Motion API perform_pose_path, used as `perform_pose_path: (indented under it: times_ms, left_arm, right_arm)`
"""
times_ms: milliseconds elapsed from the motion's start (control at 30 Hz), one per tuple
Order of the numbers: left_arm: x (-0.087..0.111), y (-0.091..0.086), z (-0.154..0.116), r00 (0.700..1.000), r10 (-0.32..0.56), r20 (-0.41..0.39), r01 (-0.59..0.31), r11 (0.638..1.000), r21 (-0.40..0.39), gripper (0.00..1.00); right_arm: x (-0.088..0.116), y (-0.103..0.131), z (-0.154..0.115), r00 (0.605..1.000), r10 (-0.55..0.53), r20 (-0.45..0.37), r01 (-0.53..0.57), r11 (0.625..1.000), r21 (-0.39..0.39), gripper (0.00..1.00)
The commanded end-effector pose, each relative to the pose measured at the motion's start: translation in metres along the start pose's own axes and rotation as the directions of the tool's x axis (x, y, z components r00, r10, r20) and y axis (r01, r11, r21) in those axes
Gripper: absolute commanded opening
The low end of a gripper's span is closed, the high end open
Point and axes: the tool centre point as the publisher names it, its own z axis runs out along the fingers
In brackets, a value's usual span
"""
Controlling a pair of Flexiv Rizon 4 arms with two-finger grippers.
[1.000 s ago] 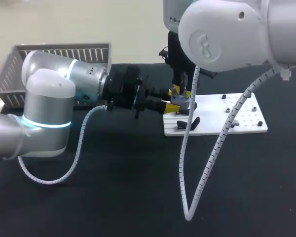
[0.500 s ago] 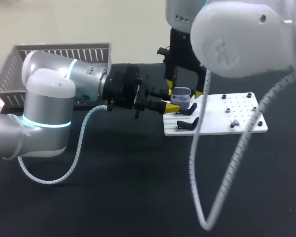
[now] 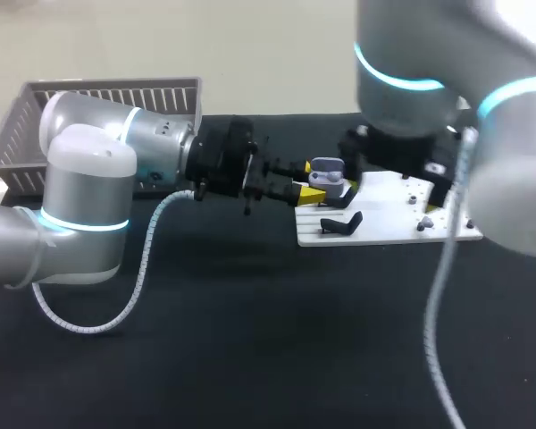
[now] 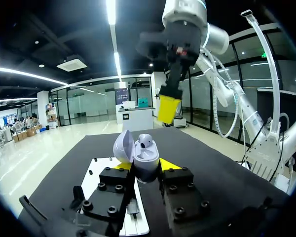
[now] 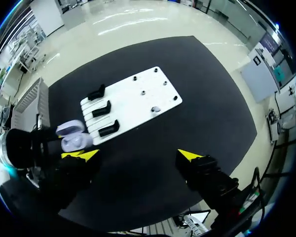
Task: Pick up each earbud case from the left stands, insert the matching earbuds, close the lid, and place the case in the box.
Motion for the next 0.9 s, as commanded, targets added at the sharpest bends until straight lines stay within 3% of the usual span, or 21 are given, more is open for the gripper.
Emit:
perform_pose_path:
  times_ms: [33, 400, 900]
  left_arm:
    - [0.001, 0.000, 0.000, 1.000, 0.002, 0.002, -0.001, 1.000, -0.002, 0.00]
    - [0.001, 0.000, 0.000, 1.000, 0.002, 0.002, -0.001, 1.000, -0.002, 0.00]
    - [0.001, 0.000, 0.000, 1.000, 0.002, 0.002, -0.001, 1.000, -0.002, 0.00]
  right_arm:
    - [-0.008, -0.033, 0.016, 0.999, 0.022, 0.036, -0.012, 0.972, -0.234, 1.00]
    - [-0.023, -0.030, 0.063, 1.000, -0.020, -0.005, 0.018, 0.972, -0.236, 1.00]
    - [-0.036, -0.029, 0.117, 0.997, -0.059, -0.048, 0.049, 0.982, -0.182, 0.96]
